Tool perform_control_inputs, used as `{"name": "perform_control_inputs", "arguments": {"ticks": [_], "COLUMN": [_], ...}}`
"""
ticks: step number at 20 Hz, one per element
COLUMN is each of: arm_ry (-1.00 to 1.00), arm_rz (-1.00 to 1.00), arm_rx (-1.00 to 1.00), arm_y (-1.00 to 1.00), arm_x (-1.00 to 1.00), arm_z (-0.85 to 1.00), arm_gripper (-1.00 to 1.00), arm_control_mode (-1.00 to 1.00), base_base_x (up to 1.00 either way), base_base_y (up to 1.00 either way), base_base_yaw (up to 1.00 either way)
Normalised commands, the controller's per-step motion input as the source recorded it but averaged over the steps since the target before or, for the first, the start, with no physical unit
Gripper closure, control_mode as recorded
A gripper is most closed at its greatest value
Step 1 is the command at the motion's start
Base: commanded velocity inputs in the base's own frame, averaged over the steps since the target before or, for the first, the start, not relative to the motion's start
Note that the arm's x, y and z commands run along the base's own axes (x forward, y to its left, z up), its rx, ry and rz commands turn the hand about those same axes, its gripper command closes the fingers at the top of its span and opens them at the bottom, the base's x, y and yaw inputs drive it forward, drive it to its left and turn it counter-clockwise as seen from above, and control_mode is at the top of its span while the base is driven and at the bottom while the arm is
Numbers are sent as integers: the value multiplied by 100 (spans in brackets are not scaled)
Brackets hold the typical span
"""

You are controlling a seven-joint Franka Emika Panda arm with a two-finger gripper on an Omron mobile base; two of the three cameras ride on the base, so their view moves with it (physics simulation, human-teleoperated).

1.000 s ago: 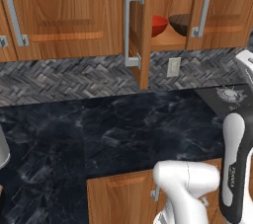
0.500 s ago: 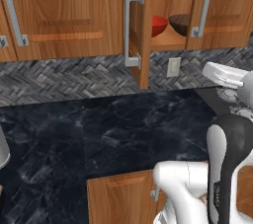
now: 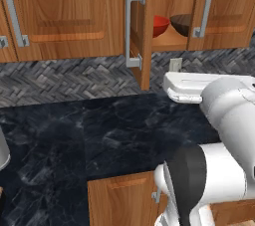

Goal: Open the cabinet. Pick the bowls from the counter and place them in the cabinet. Then close the cabinet.

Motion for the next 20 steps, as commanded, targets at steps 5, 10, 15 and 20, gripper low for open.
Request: {"name": "perform_control_inputs", "arguments": {"ticks": [5,10,15,20], "arm_ry": [-13,-21,-10,-10], "arm_rz": [-13,-15,-16,-8], "arm_rx": [0,0,-2,0], "arm_y": [100,88,43,-25], "arm_x": [-6,0,34,43], "arm_z": [-37,-5,0,0], "arm_gripper": [-100,-100,-100,-100], "arm_control_mode": [-100,-100,-100,-100], "base_base_x": [0,0,0,0], "base_base_y": [0,0,0,0], "base_base_yaw": [0,0,0,0]}}
